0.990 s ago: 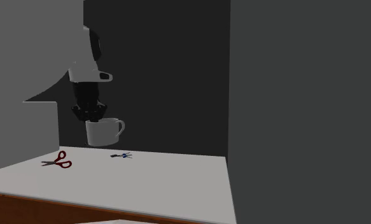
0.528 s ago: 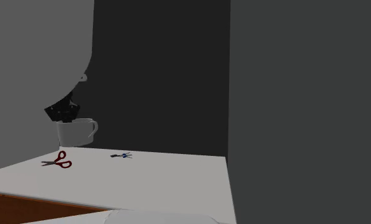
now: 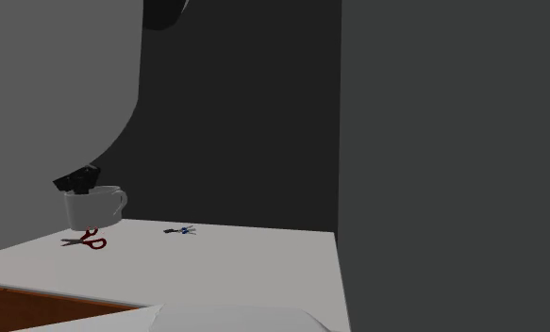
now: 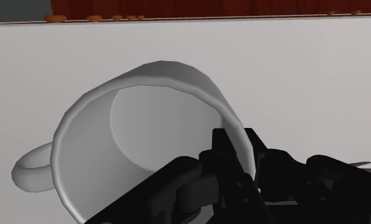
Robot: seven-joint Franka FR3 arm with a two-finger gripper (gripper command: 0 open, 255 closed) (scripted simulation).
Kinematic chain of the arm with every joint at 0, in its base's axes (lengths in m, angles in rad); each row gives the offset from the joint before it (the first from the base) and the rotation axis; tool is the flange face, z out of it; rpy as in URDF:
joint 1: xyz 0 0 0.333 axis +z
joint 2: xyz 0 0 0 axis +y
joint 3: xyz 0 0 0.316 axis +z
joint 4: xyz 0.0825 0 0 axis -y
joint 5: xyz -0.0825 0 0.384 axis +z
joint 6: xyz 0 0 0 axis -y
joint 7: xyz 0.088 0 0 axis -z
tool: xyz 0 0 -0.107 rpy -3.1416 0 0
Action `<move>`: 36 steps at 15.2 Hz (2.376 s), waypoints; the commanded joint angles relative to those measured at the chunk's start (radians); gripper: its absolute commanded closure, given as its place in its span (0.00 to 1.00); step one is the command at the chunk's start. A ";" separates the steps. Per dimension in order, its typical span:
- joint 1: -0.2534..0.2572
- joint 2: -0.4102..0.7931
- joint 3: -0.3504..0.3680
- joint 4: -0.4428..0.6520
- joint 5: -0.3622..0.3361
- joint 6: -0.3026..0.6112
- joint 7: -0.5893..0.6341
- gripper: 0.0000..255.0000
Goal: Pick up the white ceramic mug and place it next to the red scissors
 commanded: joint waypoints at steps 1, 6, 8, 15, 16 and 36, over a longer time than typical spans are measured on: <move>0.000 0.003 -0.001 -0.022 -0.003 0.025 0.006 1.00; 0.000 0.018 -0.005 -0.070 -0.013 0.085 0.017 1.00; 0.000 0.025 -0.007 -0.087 -0.018 0.109 0.021 1.00; 0.002 0.056 -0.015 -0.139 -0.038 0.188 0.039 1.00; 0.003 0.061 -0.016 -0.146 -0.041 0.199 0.042 1.00; 0.005 0.060 -0.015 -0.144 -0.040 0.196 0.045 0.00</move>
